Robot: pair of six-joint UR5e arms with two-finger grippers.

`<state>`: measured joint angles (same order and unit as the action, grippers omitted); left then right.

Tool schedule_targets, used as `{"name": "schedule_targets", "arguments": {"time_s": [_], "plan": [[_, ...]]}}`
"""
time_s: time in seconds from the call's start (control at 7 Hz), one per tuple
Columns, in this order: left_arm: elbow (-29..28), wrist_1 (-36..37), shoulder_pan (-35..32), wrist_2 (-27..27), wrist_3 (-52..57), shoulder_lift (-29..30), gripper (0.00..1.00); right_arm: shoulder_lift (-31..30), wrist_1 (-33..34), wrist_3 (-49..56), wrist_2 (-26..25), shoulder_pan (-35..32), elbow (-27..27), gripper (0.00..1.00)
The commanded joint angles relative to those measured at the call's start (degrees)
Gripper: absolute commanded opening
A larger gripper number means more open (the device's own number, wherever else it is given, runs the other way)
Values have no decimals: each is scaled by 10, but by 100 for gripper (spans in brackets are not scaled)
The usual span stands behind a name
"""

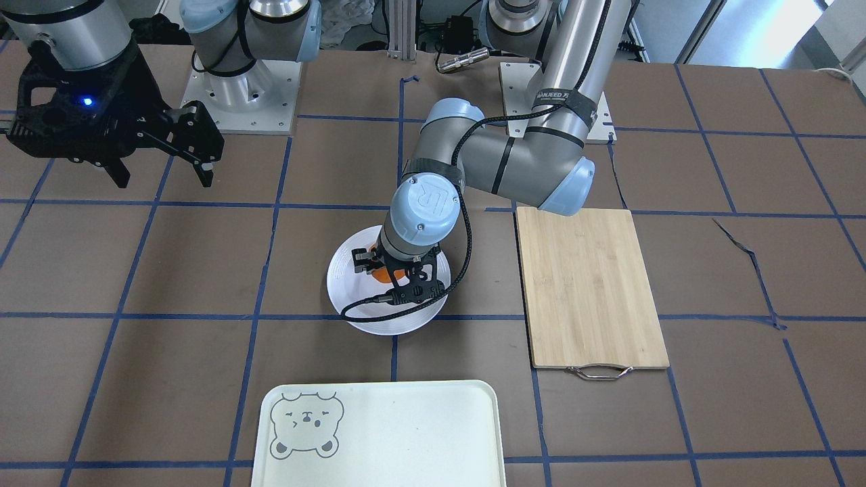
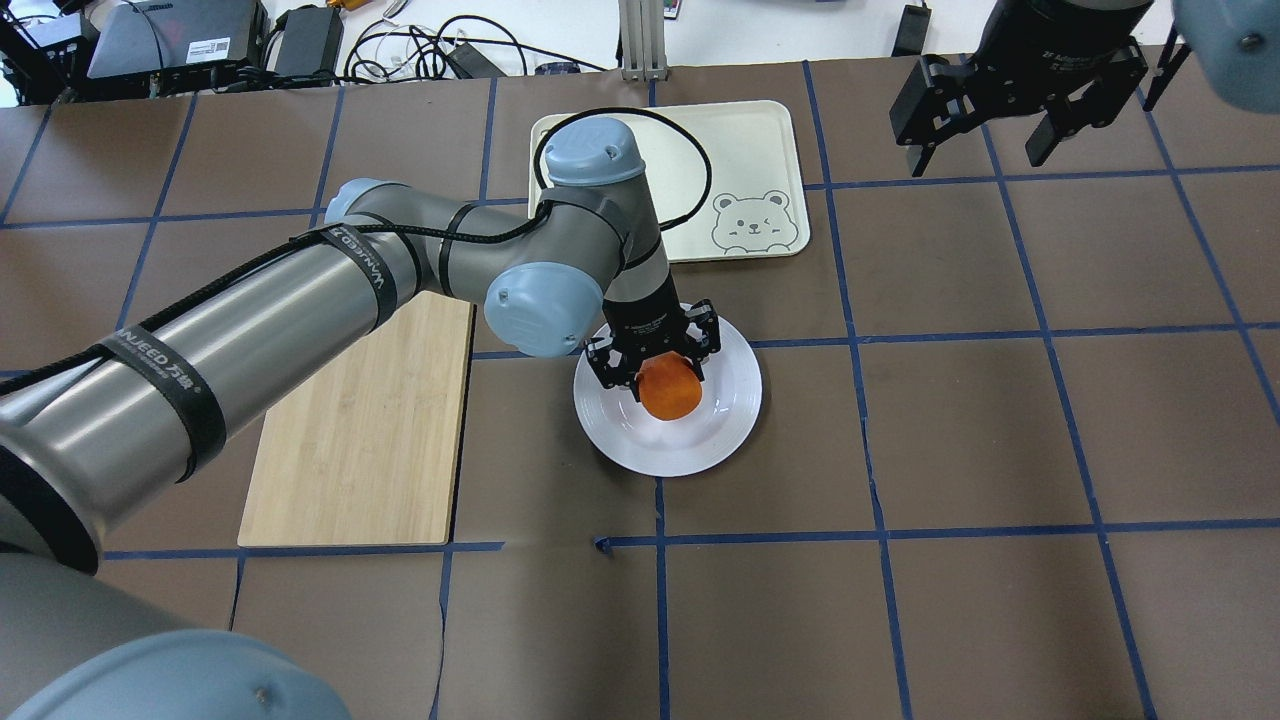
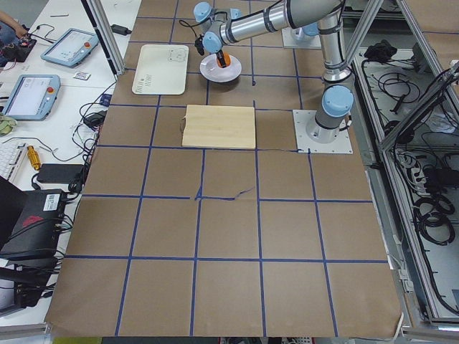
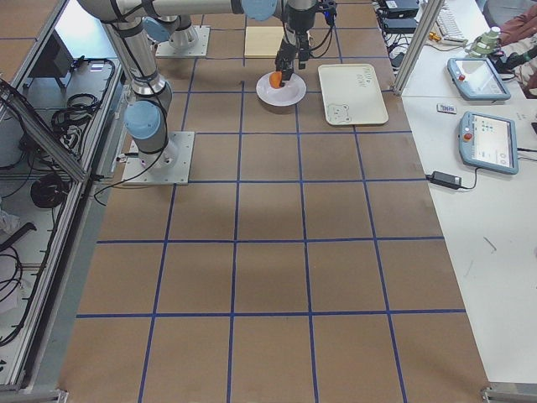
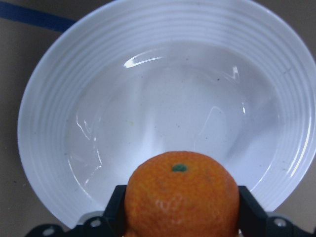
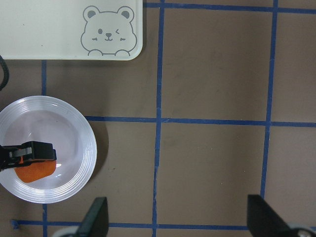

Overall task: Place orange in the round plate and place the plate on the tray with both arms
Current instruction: 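Carry the orange with the left gripper onto the white plate and release, then raise the left gripper away while the right gripper moves toward the plate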

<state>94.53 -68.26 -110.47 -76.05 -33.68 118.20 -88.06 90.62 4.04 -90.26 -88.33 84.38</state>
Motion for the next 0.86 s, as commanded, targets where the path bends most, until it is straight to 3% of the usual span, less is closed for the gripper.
{"name": "schedule_targets", "arguments": {"time_s": [0.0, 0.29, 0.43, 0.71], "plan": [[2, 23, -1, -9, 2, 5, 100, 0, 0, 1, 0, 0, 0, 100], [-22, 12, 16, -32, 32, -16, 100, -2, 2, -1, 0, 1, -3, 100], [-51, -38, 38, -52, 40, -35, 100, 2, 2, 5, 2, 8, -6, 100], [-119, -173, 84, -69, 131, -87, 100, 24, -2, 3, 66, 8, 20, 100]]}}
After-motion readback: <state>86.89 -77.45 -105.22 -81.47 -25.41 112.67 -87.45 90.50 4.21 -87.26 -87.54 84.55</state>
